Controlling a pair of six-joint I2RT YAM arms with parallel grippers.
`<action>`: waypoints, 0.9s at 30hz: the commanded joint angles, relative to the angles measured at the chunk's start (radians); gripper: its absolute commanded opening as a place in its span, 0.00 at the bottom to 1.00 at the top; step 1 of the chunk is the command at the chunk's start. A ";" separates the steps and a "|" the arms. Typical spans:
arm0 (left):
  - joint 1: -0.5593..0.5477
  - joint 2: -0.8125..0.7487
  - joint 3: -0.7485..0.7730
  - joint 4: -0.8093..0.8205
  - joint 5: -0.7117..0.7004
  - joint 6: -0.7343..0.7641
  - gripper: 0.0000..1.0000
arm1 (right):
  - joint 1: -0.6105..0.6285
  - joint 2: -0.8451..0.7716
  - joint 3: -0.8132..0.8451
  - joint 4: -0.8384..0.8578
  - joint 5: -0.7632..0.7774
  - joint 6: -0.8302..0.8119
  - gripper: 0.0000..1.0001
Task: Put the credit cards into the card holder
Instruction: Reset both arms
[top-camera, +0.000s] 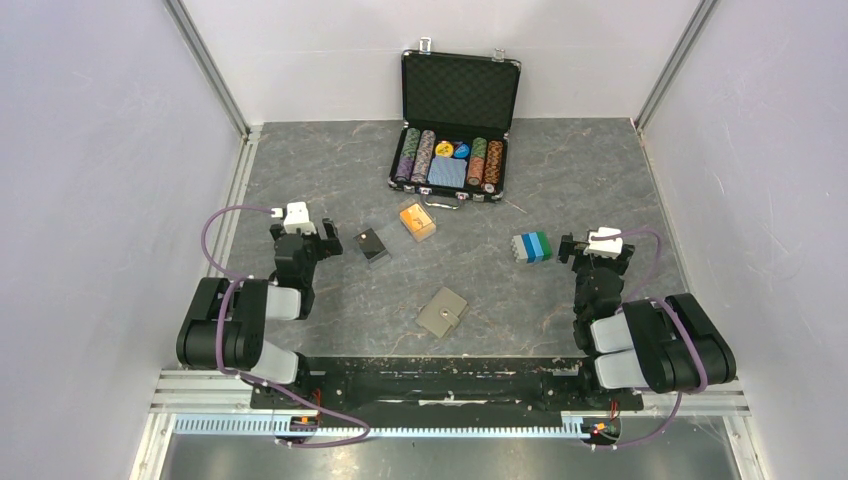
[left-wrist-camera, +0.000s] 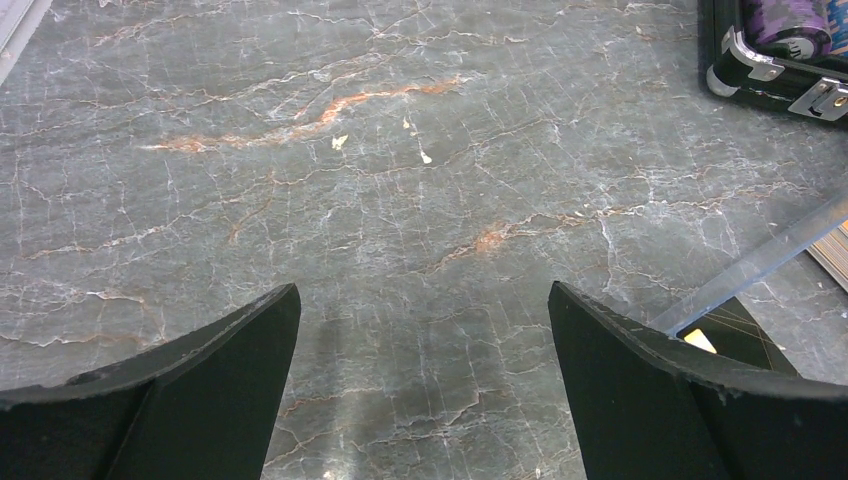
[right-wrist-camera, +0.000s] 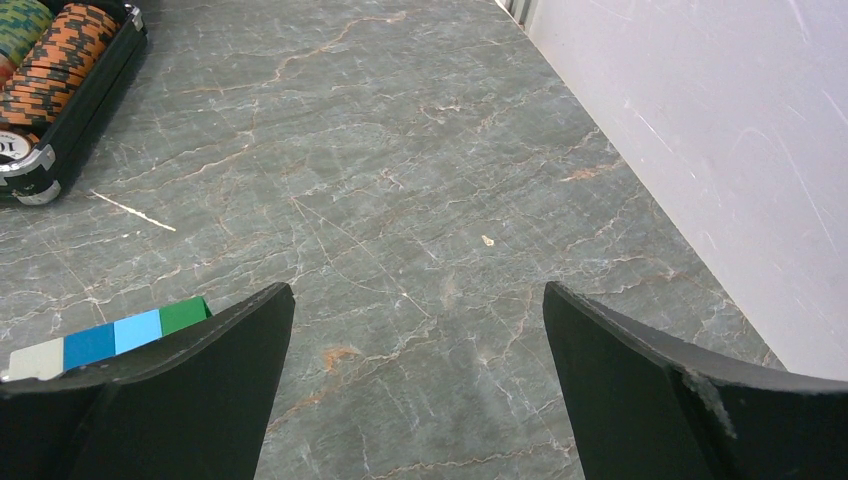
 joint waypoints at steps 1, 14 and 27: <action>0.000 0.001 0.016 0.074 -0.027 0.053 1.00 | -0.004 0.001 -0.110 0.067 0.014 -0.013 0.98; 0.000 0.003 0.016 0.080 -0.027 0.055 1.00 | -0.004 0.000 -0.110 0.065 0.014 -0.013 0.98; 0.000 -0.001 0.018 0.069 -0.025 0.053 1.00 | -0.004 0.000 -0.110 0.065 0.013 -0.012 0.98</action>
